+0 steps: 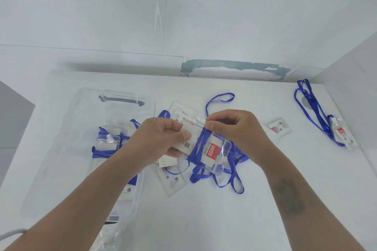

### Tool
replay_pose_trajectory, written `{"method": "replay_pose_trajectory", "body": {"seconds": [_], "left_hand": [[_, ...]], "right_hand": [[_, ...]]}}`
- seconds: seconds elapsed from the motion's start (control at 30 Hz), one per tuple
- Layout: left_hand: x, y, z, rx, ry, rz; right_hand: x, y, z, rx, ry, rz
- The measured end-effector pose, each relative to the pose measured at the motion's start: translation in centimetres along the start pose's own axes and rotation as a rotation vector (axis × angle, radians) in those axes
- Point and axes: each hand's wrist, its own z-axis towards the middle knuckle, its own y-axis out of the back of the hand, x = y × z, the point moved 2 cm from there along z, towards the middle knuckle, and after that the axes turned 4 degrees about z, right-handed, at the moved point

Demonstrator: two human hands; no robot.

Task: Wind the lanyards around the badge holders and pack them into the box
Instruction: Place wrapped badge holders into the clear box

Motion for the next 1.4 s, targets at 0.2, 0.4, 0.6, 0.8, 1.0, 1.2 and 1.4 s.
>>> {"method": "replay_pose_trajectory", "body": {"seconds": [0.2,0.4,0.6,0.8,1.0,1.2,1.4], "left_hand": [[0.6,0.0,-0.5,0.075,0.081,-0.187],[1.0,-0.1,-0.6,0.116,0.114,-0.205],[0.0,0.7,-0.5,-0.027,0.045,-0.269],[-0.1,1.2,-0.5,-0.240,0.008,-0.473],[-0.6,2.3,-0.6,-0.495,-0.035,-0.377],[-0.9,3.0,-1.3,-0.493,-0.137,-0.006],[-1.0,3.6,-2.2,-0.107,-0.080,-0.008]], "right_hand": [[-4.8,-3.7,-1.0,0.205,-0.354,0.805],[-5.6,-5.0,-2.2,0.196,-0.426,1.008],[-5.1,-4.9,-0.9,0.034,-0.447,0.874],[-2.6,-6.9,-0.5,-0.022,-0.253,0.230],[0.2,-7.3,-2.3,0.145,0.068,-0.509],[5.0,-5.0,-2.5,0.131,0.286,-0.794],[6.1,-2.7,0.7,0.221,0.150,-0.272]]}}
